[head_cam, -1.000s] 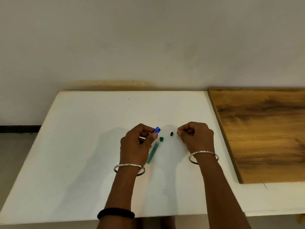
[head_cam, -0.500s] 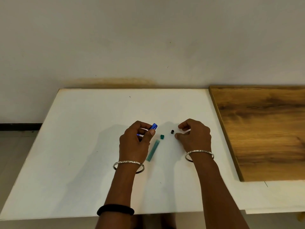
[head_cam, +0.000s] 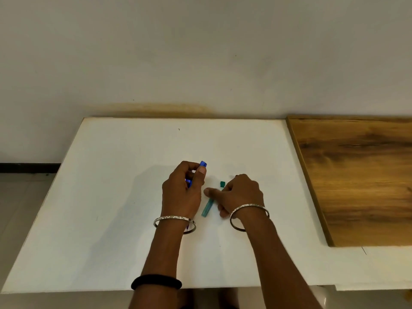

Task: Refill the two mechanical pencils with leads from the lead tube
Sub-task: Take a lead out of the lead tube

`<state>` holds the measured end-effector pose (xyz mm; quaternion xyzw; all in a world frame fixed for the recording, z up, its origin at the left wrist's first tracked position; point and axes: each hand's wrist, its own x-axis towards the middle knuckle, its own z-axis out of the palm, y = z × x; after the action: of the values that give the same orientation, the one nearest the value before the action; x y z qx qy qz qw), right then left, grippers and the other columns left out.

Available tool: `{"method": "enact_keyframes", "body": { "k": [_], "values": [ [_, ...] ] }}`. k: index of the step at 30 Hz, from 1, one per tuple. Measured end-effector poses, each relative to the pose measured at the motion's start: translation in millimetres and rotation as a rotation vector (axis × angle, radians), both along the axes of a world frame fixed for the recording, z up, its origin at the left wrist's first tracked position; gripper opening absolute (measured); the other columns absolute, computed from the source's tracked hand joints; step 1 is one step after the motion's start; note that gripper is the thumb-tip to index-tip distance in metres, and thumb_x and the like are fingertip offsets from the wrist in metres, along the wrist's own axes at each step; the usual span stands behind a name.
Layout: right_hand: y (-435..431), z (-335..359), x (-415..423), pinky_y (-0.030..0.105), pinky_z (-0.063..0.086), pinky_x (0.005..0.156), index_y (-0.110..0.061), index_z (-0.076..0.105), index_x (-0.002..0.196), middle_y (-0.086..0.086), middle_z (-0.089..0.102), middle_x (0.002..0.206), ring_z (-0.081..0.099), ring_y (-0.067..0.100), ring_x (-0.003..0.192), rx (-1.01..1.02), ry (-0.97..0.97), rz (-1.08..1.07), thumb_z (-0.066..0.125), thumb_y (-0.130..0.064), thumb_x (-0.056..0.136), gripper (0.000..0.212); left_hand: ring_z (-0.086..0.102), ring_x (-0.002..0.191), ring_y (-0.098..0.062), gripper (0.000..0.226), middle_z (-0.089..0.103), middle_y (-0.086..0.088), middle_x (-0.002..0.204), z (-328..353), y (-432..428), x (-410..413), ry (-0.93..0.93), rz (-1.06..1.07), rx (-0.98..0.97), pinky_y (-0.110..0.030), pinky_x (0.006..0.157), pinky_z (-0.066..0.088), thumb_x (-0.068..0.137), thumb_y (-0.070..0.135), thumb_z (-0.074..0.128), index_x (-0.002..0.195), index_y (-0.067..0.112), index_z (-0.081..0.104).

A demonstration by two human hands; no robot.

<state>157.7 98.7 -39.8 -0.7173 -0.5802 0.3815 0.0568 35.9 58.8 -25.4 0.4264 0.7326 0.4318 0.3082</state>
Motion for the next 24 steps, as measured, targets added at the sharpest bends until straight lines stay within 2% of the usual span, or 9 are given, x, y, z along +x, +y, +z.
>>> {"method": "enact_keyframes", "body": {
  "k": [2,5,8,10,13,16,20,21,24],
  "values": [
    [-1.0,-4.4,-4.5,0.037,0.058,0.08,-0.012,0.069,0.093,0.009,0.072,0.088,0.071,0.025,0.081,-0.005,-0.064,-0.014,0.074,-0.068,0.059,0.066,0.061,0.077,-0.02,0.023,0.069,-0.004,0.09,-0.9,0.4,-1.1,0.004,0.005,-0.014,-0.015,0.062,0.043,0.09,0.038,0.056,0.099,0.019,0.063],
    [-0.5,-6.2,-8.2,0.037,0.057,0.081,-0.014,0.065,0.098,0.009,0.072,0.094,0.07,0.026,0.086,-0.006,-0.072,-0.054,0.077,-0.062,0.058,0.064,0.06,0.075,-0.018,0.021,0.068,-0.003,0.089,-2.0,-0.3,-3.6,0.016,-0.004,-0.026,-0.013,0.059,0.041,0.088,0.039,0.059,0.097,0.021,0.063],
    [0.2,-5.3,-11.9,0.031,0.052,0.072,-0.013,0.056,0.093,0.005,0.069,0.097,0.067,0.024,0.089,0.012,-0.097,-0.094,0.079,-0.055,0.058,0.06,0.057,0.069,-0.011,0.016,0.067,0.001,0.086,-2.4,-1.4,-6.4,0.028,-0.01,-0.033,-0.011,0.056,0.038,0.086,0.039,0.062,0.094,0.025,0.063],
    [-0.2,-3.1,-14.4,0.027,0.042,0.061,-0.018,0.046,0.085,0.002,0.064,0.093,0.062,0.022,0.083,0.043,-0.102,-0.1,0.08,-0.055,0.057,0.057,0.056,0.067,-0.008,0.015,0.065,0.004,0.084,-2.3,-1.3,-7.6,0.035,-0.013,-0.04,-0.007,0.052,0.039,0.085,0.039,0.062,0.093,0.026,0.063],
    [-3.7,-0.1,-17.9,0.023,0.031,0.05,-0.021,0.039,0.068,-0.004,0.049,0.069,0.055,0.02,0.072,0.115,-0.13,-0.048,0.079,-0.056,0.059,0.054,0.056,0.067,-0.007,0.014,0.064,0.006,0.082,-2.6,-0.9,-8.3,0.044,-0.017,-0.043,-0.007,0.053,0.038,0.085,0.04,0.062,0.092,0.027,0.062],
    [-6.3,2.0,-20.0,0.023,0.027,0.048,-0.019,0.04,0.07,-0.007,0.038,0.062,0.052,0.02,0.069,0.184,-0.177,0.039,0.077,-0.052,0.063,0.05,0.056,0.067,-0.008,0.014,0.065,0.005,0.082,-3.0,-0.9,-8.3,0.042,-0.018,-0.035,-0.012,0.056,0.037,0.085,0.04,0.062,0.091,0.027,0.063],
    [-5.2,3.6,-21.0,0.021,0.023,0.046,-0.022,0.034,0.062,-0.003,0.046,0.068,0.048,0.017,0.067,0.208,-0.168,0.108,0.076,-0.044,0.066,0.048,0.058,0.069,-0.011,0.017,0.067,0.002,0.085,-4.3,-0.5,-9.6,0.046,-0.016,-0.031,-0.011,0.057,0.038,0.086,0.04,0.062,0.094,0.025,0.064],
    [-5.3,3.6,-21.4,0.021,0.025,0.046,-0.021,0.037,0.062,-0.001,0.05,0.071,0.05,0.017,0.068,0.209,-0.159,0.117,0.076,-0.043,0.067,0.045,0.058,0.07,-0.012,0.018,0.068,0.001,0.085,-4.5,-0.7,-10.1,0.046,-0.015,-0.032,-0.012,0.058,0.038,0.086,0.04,0.062,0.095,0.024,0.065],
    [-4.0,4.1,-19.0,0.023,0.038,0.053,-0.011,0.06,0.071,0.005,0.065,0.074,0.062,0.021,0.07,0.201,-0.108,0.121,0.075,-0.042,0.067,0.035,0.059,0.072,-0.014,0.02,0.068,0.001,0.087,-4.0,-1.1,-10.1,0.042,-0.009,-0.039,-0.013,0.058,0.038,0.086,0.039,0.062,0.096,0.023,0.065]
  ]
}}
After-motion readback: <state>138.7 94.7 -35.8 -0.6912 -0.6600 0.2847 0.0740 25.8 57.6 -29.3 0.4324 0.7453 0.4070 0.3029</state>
